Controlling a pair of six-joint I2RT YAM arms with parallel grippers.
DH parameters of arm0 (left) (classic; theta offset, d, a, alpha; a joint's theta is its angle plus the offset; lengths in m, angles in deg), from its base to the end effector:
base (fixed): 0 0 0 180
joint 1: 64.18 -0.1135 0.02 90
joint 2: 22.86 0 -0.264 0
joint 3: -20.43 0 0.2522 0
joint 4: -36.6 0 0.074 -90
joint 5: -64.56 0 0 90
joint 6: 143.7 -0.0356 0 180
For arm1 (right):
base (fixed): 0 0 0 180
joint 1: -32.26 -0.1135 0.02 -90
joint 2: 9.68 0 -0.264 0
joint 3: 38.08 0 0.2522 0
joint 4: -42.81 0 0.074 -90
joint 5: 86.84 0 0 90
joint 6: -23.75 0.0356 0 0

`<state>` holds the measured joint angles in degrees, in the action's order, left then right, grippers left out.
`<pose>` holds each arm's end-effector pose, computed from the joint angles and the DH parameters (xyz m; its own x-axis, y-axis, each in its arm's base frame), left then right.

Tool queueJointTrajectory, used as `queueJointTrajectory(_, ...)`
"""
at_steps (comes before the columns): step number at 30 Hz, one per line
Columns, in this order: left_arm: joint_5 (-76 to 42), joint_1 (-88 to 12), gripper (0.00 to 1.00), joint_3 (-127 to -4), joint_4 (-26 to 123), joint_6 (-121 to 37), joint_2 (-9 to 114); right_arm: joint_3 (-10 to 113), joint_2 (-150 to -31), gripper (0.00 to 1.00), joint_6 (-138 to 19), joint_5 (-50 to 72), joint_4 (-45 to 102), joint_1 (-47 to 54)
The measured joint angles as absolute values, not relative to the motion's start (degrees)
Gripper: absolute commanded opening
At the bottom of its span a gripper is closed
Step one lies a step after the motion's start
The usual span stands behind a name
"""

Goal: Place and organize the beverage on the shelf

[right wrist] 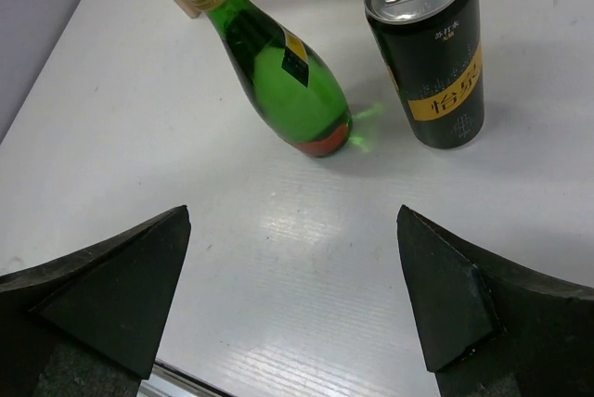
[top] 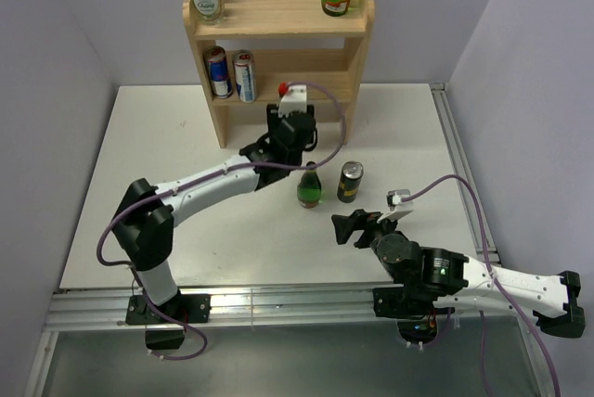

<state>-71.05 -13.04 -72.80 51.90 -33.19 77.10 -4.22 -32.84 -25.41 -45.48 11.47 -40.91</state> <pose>0.2757 -0.3016 0.3069 -0.2657 -0.0609 -0.9621 0.0385 0.9965 -0.0737 0.0593 0.1036 0.2298 -0.3578 0.3095 -0.8810 -0.2579 0.8740 0.4118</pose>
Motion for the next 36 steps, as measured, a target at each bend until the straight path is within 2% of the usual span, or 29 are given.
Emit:
queueJointTrajectory(7, -69.52, -14.62, 0.0, -94.13, 55.96, -38.28, 83.31, -4.22, -31.79, 0.99, -25.41, -45.48, 11.47, -40.91)
queueJointTrajectory(13, -67.07, -15.89, 0.0, -104.82, 59.77, -41.04, 91.24, -4.24, -31.24, 0.99, -25.41, -45.48, 11.49, -40.91)
queueJointTrajectory(22, -64.23, -16.08, 0.0, -115.02, 60.99, -43.35, 101.49, -5.16, -29.76, 0.99, -25.41, -45.44, 11.58, -40.91)
queueJointTrajectory(36, -62.15, -16.28, 0.01, -119.13, 54.13, -43.9, 106.32, -6.12, -29.71, 0.99, -25.41, -45.44, 12.41, -40.91)
